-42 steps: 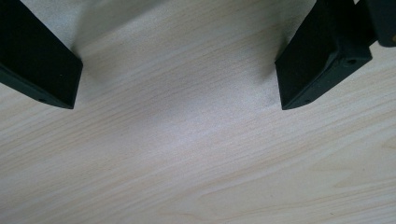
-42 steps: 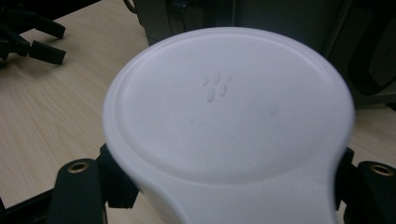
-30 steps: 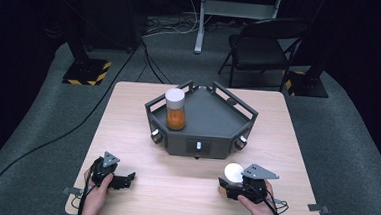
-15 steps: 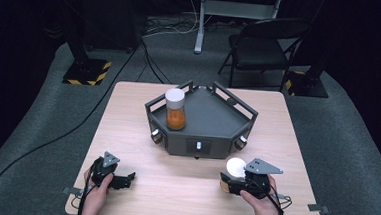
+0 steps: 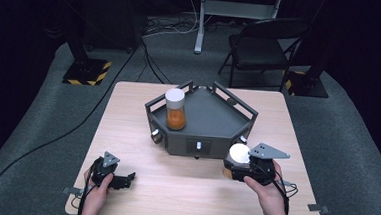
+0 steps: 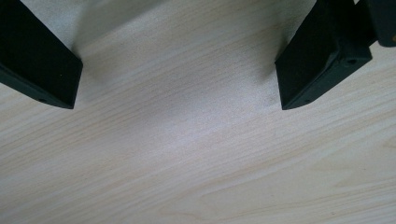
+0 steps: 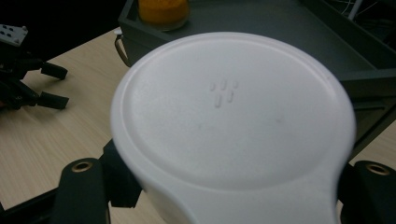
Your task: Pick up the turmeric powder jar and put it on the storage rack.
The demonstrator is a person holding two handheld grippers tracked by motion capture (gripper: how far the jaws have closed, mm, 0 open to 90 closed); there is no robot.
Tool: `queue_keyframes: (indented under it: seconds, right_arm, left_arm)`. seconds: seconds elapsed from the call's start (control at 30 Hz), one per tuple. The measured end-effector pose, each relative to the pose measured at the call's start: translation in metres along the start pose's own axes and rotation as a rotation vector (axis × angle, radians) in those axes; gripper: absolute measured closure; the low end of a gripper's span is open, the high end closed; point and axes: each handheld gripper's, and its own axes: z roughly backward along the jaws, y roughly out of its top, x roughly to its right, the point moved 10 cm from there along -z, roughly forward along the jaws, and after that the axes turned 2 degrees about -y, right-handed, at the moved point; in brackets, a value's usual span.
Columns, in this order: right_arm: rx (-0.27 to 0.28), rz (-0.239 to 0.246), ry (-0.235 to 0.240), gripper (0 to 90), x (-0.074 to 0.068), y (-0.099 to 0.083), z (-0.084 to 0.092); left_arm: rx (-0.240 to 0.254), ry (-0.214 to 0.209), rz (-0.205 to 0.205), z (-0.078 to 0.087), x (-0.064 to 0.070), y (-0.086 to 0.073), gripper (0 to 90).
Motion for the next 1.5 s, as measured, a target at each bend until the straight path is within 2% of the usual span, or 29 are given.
queue_keyframes:
  seconds: [0.23,0.93,1.2,1.5]
  right_arm:
    - [0.009,0.016,-0.006,29.1,0.004,0.021,0.005]
    - [0.039,-0.01,-0.008,29.2,0.018,0.078,0.013]
    - [0.06,-0.007,-0.013,29.2,0.018,0.098,0.008]
    - [0.059,0.005,-0.035,29.3,0.02,0.115,-0.009]
  left_arm:
    - [0.0,-0.001,-0.001,0.0,0.0,0.0,0.0]
    - [0.001,-0.002,-0.001,0.0,0.0,0.0,0.0]
    - [0.001,-0.002,-0.002,0.0,0.0,0.0,0.0]
    - [-0.001,-0.002,-0.003,0.0,0.0,0.0,0.0]
